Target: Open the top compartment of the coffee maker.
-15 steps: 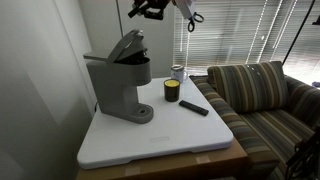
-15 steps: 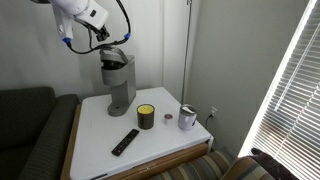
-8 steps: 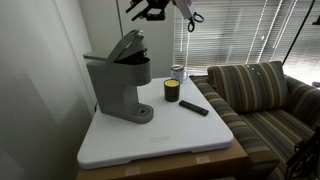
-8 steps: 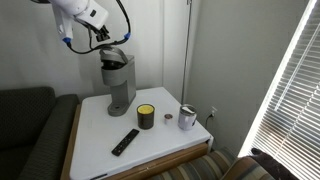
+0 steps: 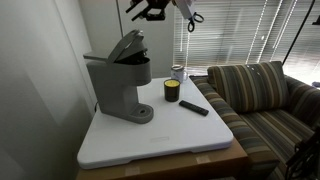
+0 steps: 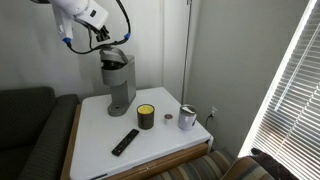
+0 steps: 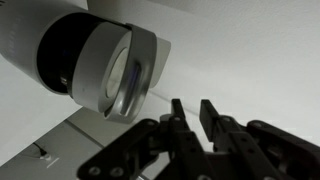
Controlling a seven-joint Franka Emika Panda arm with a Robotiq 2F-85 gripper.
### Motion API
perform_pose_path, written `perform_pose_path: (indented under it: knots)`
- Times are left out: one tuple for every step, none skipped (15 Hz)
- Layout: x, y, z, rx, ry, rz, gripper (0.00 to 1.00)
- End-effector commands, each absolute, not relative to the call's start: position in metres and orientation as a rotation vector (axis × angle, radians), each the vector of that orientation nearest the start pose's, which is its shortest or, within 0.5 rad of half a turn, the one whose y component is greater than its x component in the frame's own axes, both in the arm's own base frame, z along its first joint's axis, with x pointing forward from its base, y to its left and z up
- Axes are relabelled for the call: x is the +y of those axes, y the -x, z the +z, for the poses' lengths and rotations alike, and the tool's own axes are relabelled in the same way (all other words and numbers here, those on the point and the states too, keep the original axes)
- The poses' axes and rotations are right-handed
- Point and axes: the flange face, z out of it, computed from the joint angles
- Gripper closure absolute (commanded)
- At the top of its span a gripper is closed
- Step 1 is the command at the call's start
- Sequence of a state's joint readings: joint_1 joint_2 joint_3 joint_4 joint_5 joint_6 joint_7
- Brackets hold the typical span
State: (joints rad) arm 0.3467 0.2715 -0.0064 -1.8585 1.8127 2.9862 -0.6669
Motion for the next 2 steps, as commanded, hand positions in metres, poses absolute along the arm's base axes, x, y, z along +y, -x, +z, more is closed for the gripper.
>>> perform_pose_path:
  knots:
    - [0.1447, -0.6126, 0.4041, 0.775, 2.059, -0.824, 0.74]
    - [0.1447, -0.6126, 0.4041, 0.775, 2.059, -0.824, 0.74]
